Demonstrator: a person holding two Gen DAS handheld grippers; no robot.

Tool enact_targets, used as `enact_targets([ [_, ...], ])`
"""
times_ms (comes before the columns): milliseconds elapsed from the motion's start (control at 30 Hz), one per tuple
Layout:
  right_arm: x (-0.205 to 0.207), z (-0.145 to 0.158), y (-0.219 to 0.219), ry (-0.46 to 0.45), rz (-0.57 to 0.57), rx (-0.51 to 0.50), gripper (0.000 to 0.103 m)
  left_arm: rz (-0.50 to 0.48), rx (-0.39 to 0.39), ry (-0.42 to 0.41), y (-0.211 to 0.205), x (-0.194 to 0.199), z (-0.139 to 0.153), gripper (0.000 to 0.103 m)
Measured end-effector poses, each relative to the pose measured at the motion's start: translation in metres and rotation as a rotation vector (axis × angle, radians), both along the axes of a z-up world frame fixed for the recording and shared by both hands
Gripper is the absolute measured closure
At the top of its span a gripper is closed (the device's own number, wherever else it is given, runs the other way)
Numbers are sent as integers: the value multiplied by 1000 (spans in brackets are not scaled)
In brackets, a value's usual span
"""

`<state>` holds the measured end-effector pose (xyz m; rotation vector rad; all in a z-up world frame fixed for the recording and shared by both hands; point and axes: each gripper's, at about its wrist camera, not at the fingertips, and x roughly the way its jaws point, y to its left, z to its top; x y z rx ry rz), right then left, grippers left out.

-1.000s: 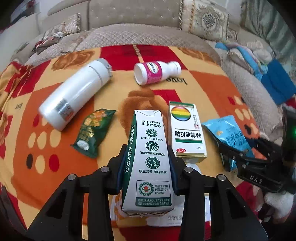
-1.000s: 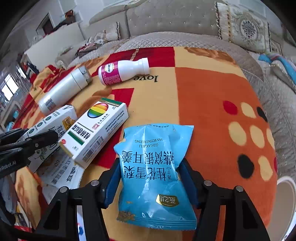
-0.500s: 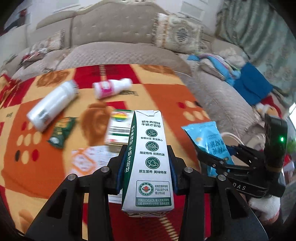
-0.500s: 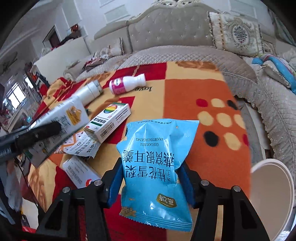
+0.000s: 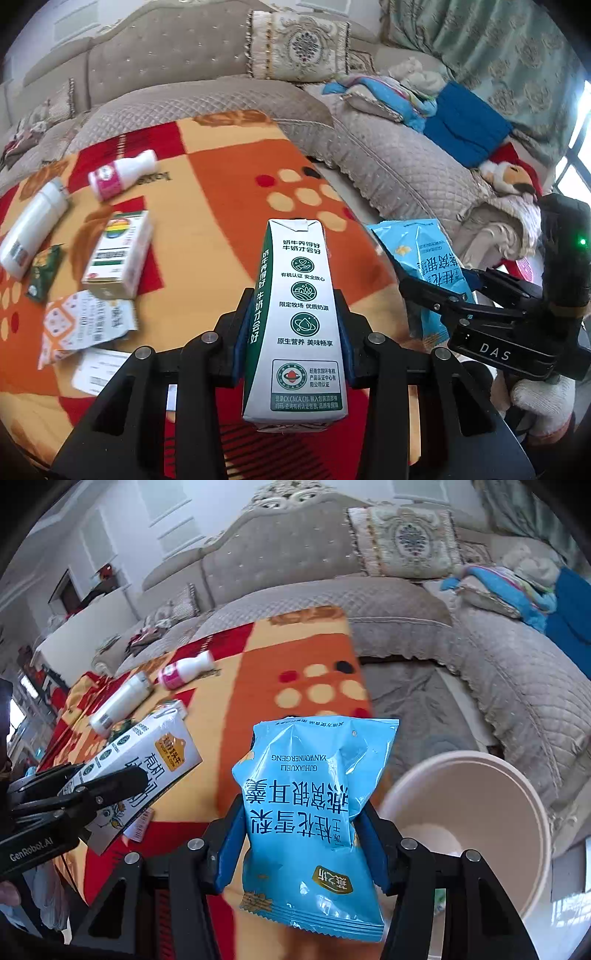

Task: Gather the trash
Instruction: 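Carry milk carton and blue bag over the white bin and release both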

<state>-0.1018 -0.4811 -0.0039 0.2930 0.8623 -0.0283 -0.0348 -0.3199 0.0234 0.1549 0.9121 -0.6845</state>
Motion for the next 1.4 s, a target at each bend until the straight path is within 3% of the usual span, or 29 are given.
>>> enact_targets([
  [533,-54,-13,-73,33,-162,16,48,-103,27,16,-71,-25,-17,66],
  [1400,-83,-42,-118,94,-257,56,47,-171,68,68,-138,-40,-43,66],
])
